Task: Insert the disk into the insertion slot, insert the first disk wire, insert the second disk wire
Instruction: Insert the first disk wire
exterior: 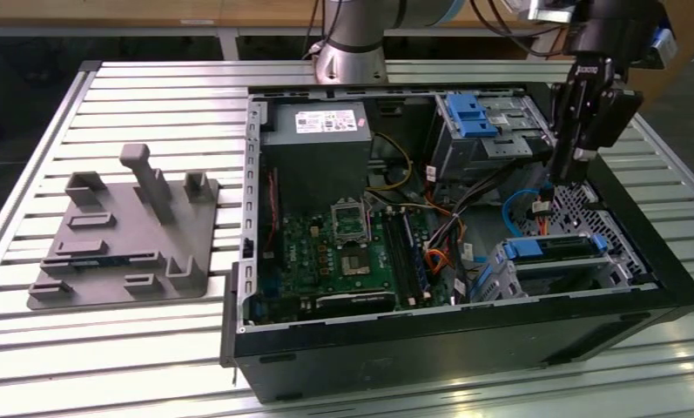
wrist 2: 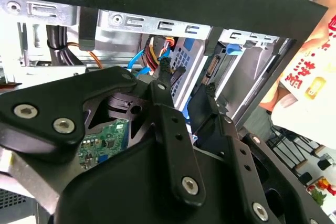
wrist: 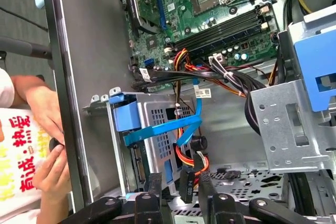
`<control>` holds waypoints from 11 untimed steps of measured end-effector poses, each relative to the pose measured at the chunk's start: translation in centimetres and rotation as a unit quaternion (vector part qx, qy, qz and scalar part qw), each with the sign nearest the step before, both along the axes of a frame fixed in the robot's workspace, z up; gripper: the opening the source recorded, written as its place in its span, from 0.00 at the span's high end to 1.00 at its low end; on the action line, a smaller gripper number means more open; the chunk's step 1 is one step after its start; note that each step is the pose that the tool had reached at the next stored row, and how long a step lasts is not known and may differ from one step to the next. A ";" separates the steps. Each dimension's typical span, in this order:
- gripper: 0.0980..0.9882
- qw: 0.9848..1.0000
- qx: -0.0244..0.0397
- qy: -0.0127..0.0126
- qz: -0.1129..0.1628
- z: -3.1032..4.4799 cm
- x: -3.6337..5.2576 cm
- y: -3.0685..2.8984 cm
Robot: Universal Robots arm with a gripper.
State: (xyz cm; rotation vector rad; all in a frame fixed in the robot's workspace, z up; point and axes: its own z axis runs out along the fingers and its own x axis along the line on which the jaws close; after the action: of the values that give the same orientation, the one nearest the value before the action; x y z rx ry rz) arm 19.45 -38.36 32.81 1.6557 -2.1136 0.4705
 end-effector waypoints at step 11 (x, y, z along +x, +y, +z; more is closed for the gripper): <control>0.81 1.000 -0.016 0.005 -0.004 -0.28 0.01 0.33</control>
State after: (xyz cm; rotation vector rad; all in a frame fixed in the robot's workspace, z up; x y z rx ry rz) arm 19.46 -38.03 32.53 1.6288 -2.0942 0.4895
